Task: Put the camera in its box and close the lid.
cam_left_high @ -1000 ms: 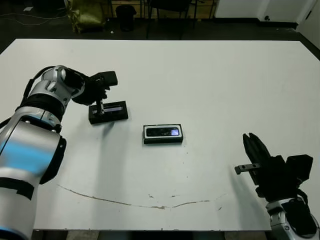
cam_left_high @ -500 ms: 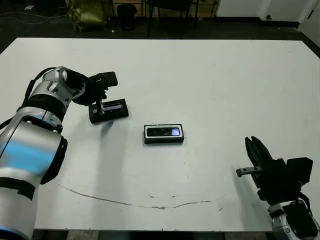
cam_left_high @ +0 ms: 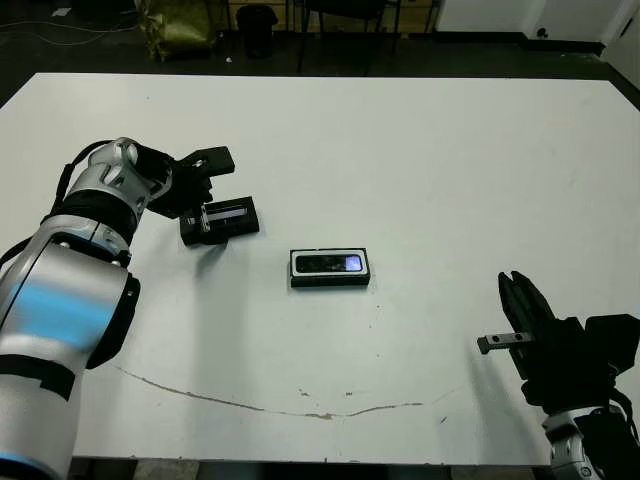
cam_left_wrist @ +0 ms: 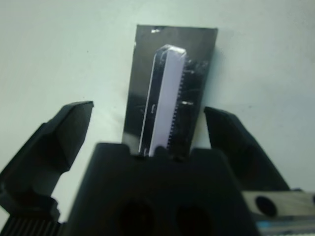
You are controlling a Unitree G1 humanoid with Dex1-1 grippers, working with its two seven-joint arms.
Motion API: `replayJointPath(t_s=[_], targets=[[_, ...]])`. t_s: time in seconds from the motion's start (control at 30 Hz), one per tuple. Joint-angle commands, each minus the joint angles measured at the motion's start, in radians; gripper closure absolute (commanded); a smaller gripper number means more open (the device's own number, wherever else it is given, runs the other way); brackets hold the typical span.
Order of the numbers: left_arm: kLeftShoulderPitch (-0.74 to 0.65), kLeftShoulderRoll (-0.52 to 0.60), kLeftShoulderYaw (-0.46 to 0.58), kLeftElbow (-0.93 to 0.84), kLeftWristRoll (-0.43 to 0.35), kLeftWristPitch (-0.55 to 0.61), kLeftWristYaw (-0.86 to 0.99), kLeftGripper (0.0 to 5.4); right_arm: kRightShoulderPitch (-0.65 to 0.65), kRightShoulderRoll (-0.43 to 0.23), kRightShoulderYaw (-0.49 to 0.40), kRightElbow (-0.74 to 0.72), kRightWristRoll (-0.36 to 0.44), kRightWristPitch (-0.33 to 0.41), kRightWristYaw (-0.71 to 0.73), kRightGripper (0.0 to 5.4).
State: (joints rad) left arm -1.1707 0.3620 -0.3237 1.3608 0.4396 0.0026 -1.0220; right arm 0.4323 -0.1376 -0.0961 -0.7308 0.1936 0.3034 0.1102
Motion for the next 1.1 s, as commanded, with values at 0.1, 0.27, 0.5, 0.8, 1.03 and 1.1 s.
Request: replayJointPath(t_s=[0.1, 0.27, 0.5, 0.8, 1.03, 1.1], targets=[[0.073, -0.008, -0.010, 0.018, 0.016, 0.023, 0.007, 0.01, 0.096, 0.010, -0.015, -0.039, 0.001, 0.075, -0.027, 5.40], [0.092, -0.019, -0.011, 0.021, 0.012, 0.066, -0.004, 0.40, 0.108, 0.019, -0.024, -0.028, 0.010, 0.059, -0.024, 5.40], [0.095, -0.030, -0.018, 0.022, 0.012, 0.123, -0.023, 2.12, 0.121, 0.021, -0.021, -0.005, -0.008, 0.023, -0.024, 5.40], [0.081, -0.038, -0.123, 0.025, 0.084, 0.132, -0.079, 3.38, 0.138, 0.024, -0.008, -0.010, -0.028, 0.011, -0.036, 5.40], [0.077, -0.028, -0.189, 0.021, 0.120, 0.092, -0.119, 3.44, 0.146, 0.040, -0.001, 0.011, -0.008, -0.028, -0.030, 5.40], [0.068, -0.030, -0.194, 0.020, 0.115, 0.101, -0.152, 3.44, 0.150, 0.043, 0.006, 0.012, -0.006, -0.037, -0.034, 5.40]])
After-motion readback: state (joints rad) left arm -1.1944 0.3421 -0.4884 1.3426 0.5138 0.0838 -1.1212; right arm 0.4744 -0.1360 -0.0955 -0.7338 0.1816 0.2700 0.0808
